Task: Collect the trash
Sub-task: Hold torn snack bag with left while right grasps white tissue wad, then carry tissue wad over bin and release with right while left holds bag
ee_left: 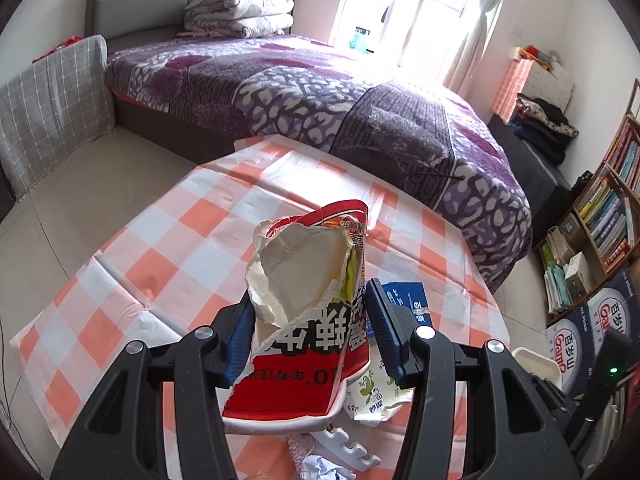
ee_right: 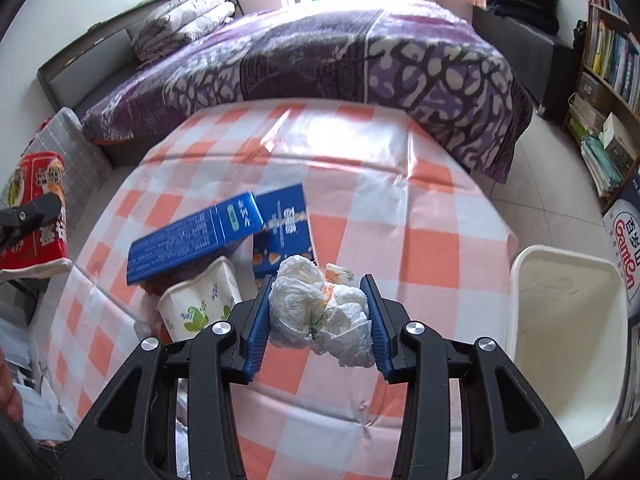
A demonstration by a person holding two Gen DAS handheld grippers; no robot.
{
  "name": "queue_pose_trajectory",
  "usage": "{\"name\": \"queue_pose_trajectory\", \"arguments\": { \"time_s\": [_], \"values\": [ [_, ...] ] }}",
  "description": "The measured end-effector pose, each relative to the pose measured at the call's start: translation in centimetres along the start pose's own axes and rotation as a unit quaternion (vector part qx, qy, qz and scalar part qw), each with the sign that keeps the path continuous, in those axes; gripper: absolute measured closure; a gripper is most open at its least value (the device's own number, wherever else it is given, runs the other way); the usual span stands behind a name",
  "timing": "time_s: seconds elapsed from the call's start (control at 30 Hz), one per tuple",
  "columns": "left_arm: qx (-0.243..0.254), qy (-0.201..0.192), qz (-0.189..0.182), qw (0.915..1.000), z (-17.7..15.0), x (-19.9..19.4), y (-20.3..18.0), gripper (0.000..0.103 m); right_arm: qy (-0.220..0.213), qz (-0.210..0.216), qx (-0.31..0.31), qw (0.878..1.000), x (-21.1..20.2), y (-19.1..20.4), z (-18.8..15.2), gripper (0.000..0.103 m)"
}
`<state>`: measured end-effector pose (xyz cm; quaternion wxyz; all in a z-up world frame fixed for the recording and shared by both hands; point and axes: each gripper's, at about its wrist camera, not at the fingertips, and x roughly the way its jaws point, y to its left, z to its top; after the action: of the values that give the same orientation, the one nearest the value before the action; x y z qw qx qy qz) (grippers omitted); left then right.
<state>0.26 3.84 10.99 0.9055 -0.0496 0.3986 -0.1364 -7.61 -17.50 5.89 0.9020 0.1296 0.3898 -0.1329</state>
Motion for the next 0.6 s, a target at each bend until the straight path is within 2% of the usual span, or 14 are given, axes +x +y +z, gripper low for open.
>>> {"name": "queue_pose_trajectory", "arguments": {
  "time_s": [0.1, 0.23, 0.4, 0.6],
  "values": [
    [0.013, -0.038, 0.023, 0.9989, -0.2, -0.9, -1.3, 0.051, -0.073, -0.031, -0.018, 0.997, -2.5, -0.3, 1.1, 0.062],
    [0.014, -0.069, 0.040, 0.9968, -0.5, -1.6, -2.7, 0.050, -0.128, -0.051, -0.008, 0.990, -4.5, -1.4, 2.2, 0.062],
    [0.032, -0.083, 0.046, 0.9950, -1.3, -1.8, -5.0, 0.050, -0.154, -0.070, 0.002, 0.986, -5.9, -2.1, 2.4, 0.062],
    [0.048, -0.086, 0.033, 0.9946, -1.8, -2.1, -7.2, 0.050, -0.152, -0.080, 0.012, 0.985, -6.3, -3.5, 2.3, 0.062]
  ]
}}
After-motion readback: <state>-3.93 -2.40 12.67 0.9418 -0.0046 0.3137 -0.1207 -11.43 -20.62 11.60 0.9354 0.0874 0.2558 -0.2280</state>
